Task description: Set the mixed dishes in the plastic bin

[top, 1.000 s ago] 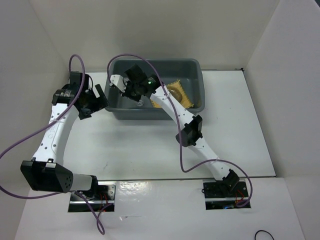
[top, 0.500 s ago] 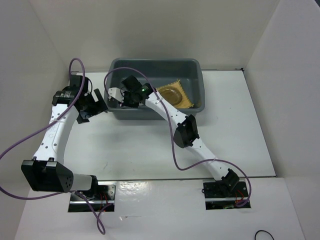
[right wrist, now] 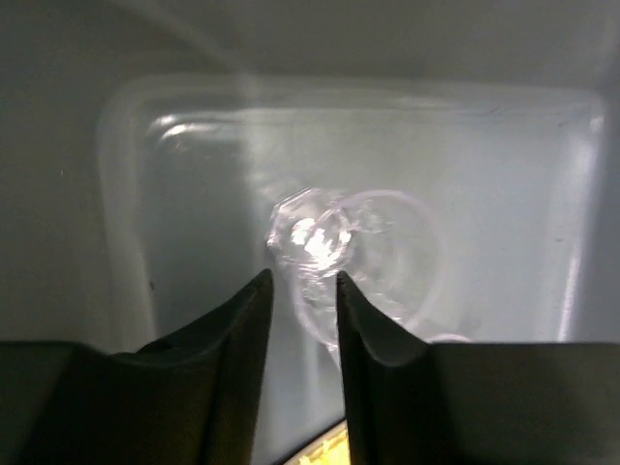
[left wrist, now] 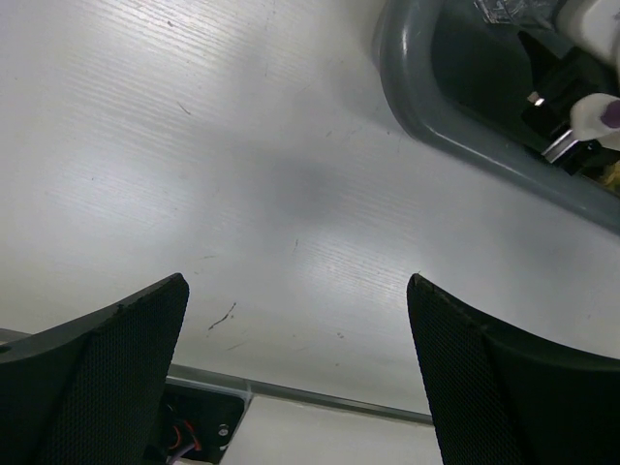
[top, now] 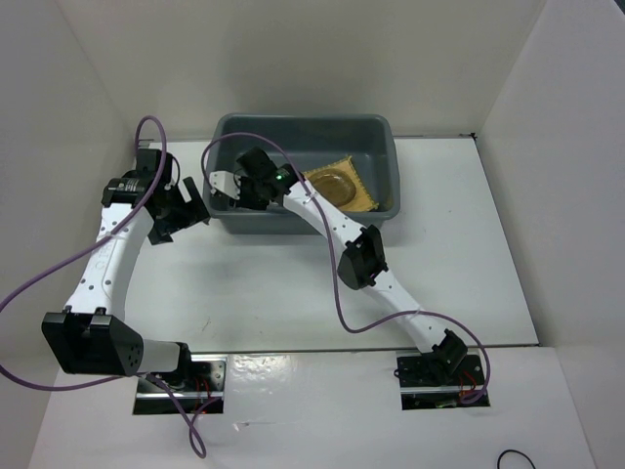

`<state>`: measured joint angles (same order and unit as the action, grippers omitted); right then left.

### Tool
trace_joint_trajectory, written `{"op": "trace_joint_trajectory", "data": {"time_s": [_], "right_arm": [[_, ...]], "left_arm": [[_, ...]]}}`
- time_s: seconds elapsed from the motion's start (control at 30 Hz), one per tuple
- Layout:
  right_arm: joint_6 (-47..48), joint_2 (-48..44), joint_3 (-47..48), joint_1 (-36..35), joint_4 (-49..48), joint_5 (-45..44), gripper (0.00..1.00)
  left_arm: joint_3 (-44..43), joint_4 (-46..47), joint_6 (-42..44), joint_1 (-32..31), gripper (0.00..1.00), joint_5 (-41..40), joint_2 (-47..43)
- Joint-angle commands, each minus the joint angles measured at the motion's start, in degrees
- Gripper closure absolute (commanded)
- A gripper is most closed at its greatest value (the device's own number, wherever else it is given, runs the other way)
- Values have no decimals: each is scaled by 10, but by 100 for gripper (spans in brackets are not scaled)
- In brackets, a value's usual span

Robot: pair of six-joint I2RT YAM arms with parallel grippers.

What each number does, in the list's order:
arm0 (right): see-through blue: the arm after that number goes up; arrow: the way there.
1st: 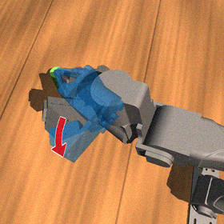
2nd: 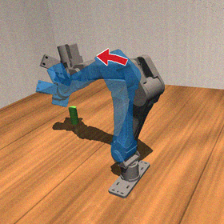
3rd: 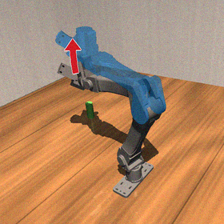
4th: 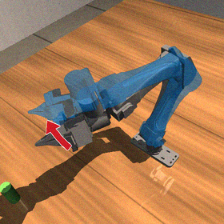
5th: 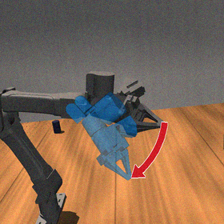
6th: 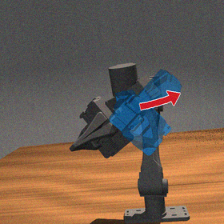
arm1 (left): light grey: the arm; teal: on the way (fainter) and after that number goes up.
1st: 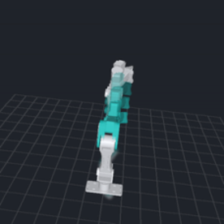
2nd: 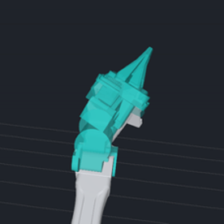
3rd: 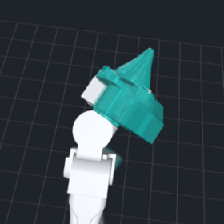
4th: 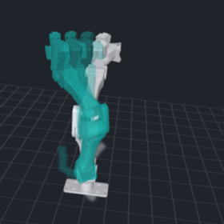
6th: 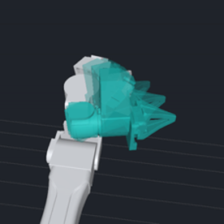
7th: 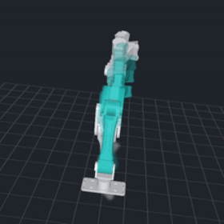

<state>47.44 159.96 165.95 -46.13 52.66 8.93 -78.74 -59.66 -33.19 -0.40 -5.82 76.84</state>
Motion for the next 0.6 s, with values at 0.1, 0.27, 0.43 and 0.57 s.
{"op": "trace_joint_trajectory", "data": {"time_s": [0.1,0.27,0.43,0.57], "right_arm": [[-46,1,107,1,-5,31,52],[-129,-57,139,1,9,28,27],[-290,-160,139,60,21,-7,3],[-380,-241,106,142,92,-14,1]], "left_arm": [[-4,-4,11,4,0,-2,-9],[-17,-4,11,4,0,-23,-9],[-66,-10,23,4,0,-44,-9],[-112,4,35,-1,0,-44,-29]]}}
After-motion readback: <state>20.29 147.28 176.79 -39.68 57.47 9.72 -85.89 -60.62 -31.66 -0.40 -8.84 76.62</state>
